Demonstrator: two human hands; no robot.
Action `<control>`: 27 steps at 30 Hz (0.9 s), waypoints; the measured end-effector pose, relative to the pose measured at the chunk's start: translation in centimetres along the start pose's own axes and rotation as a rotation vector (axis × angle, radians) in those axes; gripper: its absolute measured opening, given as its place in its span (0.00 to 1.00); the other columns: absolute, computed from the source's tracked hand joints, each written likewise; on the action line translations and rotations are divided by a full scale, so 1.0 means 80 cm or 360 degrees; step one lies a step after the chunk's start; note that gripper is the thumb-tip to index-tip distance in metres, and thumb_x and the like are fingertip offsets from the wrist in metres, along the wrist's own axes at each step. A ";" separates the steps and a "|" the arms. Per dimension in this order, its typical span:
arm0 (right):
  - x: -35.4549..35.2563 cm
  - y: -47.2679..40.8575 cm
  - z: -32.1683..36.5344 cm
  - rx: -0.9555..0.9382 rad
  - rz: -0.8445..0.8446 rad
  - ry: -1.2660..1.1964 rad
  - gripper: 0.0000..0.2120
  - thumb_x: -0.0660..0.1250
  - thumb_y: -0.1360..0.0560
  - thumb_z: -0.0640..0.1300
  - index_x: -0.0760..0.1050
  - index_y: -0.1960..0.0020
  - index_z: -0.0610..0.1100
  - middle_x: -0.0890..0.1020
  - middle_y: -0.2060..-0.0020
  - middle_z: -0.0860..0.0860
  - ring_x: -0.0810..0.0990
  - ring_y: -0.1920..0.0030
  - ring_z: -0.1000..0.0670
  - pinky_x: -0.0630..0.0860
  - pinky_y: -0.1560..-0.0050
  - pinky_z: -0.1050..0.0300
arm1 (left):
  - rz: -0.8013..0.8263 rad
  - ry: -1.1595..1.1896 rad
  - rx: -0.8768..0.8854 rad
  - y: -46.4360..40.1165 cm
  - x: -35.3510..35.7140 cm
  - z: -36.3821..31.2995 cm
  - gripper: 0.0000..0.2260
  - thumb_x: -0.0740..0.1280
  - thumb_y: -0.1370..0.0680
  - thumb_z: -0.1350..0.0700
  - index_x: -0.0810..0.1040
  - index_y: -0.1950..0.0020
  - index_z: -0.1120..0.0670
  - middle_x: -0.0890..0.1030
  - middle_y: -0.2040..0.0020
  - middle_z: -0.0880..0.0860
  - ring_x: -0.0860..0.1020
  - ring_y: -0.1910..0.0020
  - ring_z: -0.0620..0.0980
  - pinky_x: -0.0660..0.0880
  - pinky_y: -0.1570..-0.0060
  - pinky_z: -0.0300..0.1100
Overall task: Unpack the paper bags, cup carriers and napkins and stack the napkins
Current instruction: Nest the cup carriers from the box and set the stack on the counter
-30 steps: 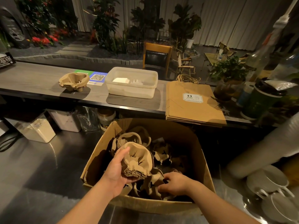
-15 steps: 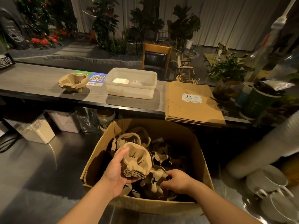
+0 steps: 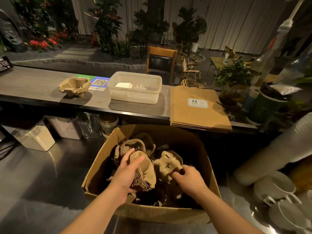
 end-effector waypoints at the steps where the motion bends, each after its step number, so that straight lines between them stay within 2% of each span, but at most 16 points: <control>1: 0.001 0.001 0.003 -0.0039 -0.0078 0.0098 0.03 0.70 0.22 0.51 0.79 0.50 0.53 0.84 0.47 0.49 0.85 0.50 0.52 0.85 0.49 0.49 | 0.0004 -0.0048 0.0005 0.000 0.003 -0.001 0.23 0.71 0.23 0.39 0.68 0.30 0.28 0.72 0.32 0.50 0.73 0.36 0.58 0.75 0.45 0.60; 3: 0.001 0.007 0.012 -0.0136 -0.0214 0.0338 0.10 0.69 0.21 0.53 0.79 0.42 0.53 0.73 0.31 0.50 0.73 0.31 0.49 0.76 0.32 0.47 | 0.0005 -0.0136 0.0004 0.002 0.008 -0.004 0.24 0.71 0.23 0.38 0.67 0.29 0.28 0.71 0.30 0.50 0.71 0.35 0.58 0.73 0.43 0.62; 5: -0.001 0.020 0.029 -0.0287 -0.0289 0.0396 0.16 0.67 0.21 0.53 0.77 0.34 0.53 0.64 0.26 0.53 0.59 0.24 0.50 0.64 0.24 0.49 | -0.0009 -0.0205 -0.0018 0.002 0.011 -0.004 0.25 0.71 0.23 0.38 0.67 0.28 0.29 0.69 0.28 0.51 0.70 0.31 0.61 0.73 0.43 0.63; 8: 0.002 0.038 0.052 -0.0476 -0.0451 0.0603 0.17 0.67 0.21 0.55 0.77 0.33 0.53 0.60 0.24 0.54 0.53 0.22 0.51 0.64 0.23 0.48 | -0.0031 -0.0222 -0.0056 0.003 0.018 -0.003 0.25 0.72 0.22 0.40 0.67 0.28 0.31 0.70 0.27 0.52 0.70 0.31 0.61 0.74 0.44 0.63; 11: 0.011 0.048 0.068 -0.0548 -0.0518 0.0828 0.19 0.66 0.21 0.56 0.76 0.32 0.54 0.57 0.22 0.51 0.51 0.21 0.47 0.63 0.23 0.44 | -0.0059 -0.0149 -0.0047 0.003 0.022 0.000 0.26 0.73 0.23 0.41 0.67 0.28 0.33 0.70 0.34 0.50 0.68 0.29 0.62 0.71 0.36 0.67; 13: 0.016 0.053 0.075 -0.0617 -0.0512 0.0942 0.20 0.66 0.21 0.57 0.75 0.31 0.52 0.57 0.22 0.50 0.51 0.21 0.45 0.62 0.23 0.43 | -0.0060 -0.0046 -0.0049 0.005 0.025 0.002 0.26 0.74 0.24 0.41 0.67 0.29 0.35 0.70 0.38 0.48 0.69 0.29 0.62 0.70 0.34 0.66; 14: 0.018 0.055 0.078 -0.0661 -0.0507 0.0995 0.20 0.66 0.20 0.57 0.75 0.31 0.52 0.57 0.21 0.49 0.51 0.21 0.45 0.62 0.23 0.43 | -0.0060 0.0004 -0.0047 0.007 0.026 0.003 0.27 0.75 0.26 0.40 0.67 0.30 0.35 0.71 0.38 0.48 0.71 0.33 0.60 0.72 0.38 0.63; 16: 0.022 0.058 0.081 -0.0773 -0.0503 0.1084 0.21 0.66 0.21 0.57 0.75 0.31 0.51 0.57 0.21 0.48 0.51 0.21 0.43 0.61 0.23 0.42 | -0.0058 0.0066 -0.0028 0.013 0.028 0.001 0.30 0.75 0.29 0.37 0.67 0.30 0.36 0.72 0.39 0.48 0.73 0.45 0.51 0.75 0.51 0.50; 18: 0.027 0.061 0.082 -0.0875 -0.0456 0.1143 0.21 0.68 0.22 0.58 0.77 0.33 0.50 0.58 0.21 0.47 0.52 0.21 0.42 0.62 0.25 0.40 | -0.0045 0.0092 0.0005 0.017 0.029 -0.001 0.29 0.74 0.27 0.38 0.66 0.31 0.37 0.72 0.44 0.45 0.70 0.52 0.46 0.70 0.59 0.43; 19: 0.029 0.061 0.081 -0.0929 -0.0433 0.1181 0.21 0.69 0.23 0.59 0.78 0.35 0.49 0.59 0.21 0.47 0.53 0.21 0.41 0.63 0.25 0.39 | -0.0037 0.0097 0.0018 0.017 0.029 -0.001 0.29 0.74 0.27 0.38 0.66 0.31 0.37 0.71 0.45 0.45 0.69 0.52 0.46 0.68 0.57 0.44; 22: 0.029 0.064 0.079 -0.1073 -0.0408 0.1302 0.21 0.71 0.26 0.60 0.81 0.41 0.47 0.61 0.21 0.46 0.54 0.21 0.41 0.66 0.27 0.35 | -0.0020 0.0073 0.0051 0.016 0.027 0.002 0.34 0.74 0.33 0.36 0.65 0.30 0.37 0.69 0.40 0.46 0.66 0.41 0.50 0.64 0.45 0.50; 24: 0.027 0.067 0.081 -0.1125 -0.0321 0.1384 0.21 0.69 0.25 0.61 0.81 0.40 0.47 0.58 0.20 0.46 0.49 0.20 0.41 0.60 0.25 0.35 | -0.0015 0.0052 0.0070 0.014 0.025 0.004 0.37 0.75 0.35 0.35 0.65 0.29 0.38 0.69 0.38 0.47 0.66 0.39 0.51 0.63 0.42 0.52; 27: 0.024 0.069 0.081 -0.1147 -0.0224 0.1434 0.22 0.66 0.23 0.58 0.77 0.34 0.46 0.53 0.18 0.46 0.41 0.19 0.41 0.46 0.22 0.38 | -0.0012 -0.0007 0.0119 0.012 0.023 0.006 0.41 0.78 0.38 0.33 0.66 0.29 0.37 0.72 0.35 0.48 0.70 0.39 0.51 0.69 0.43 0.52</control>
Point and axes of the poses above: each hand's wrist, its own y-axis away from the middle knuckle, its own x-axis out of the palm, z = x × y, the point moved 3 cm from there along -y, towards the middle knuckle
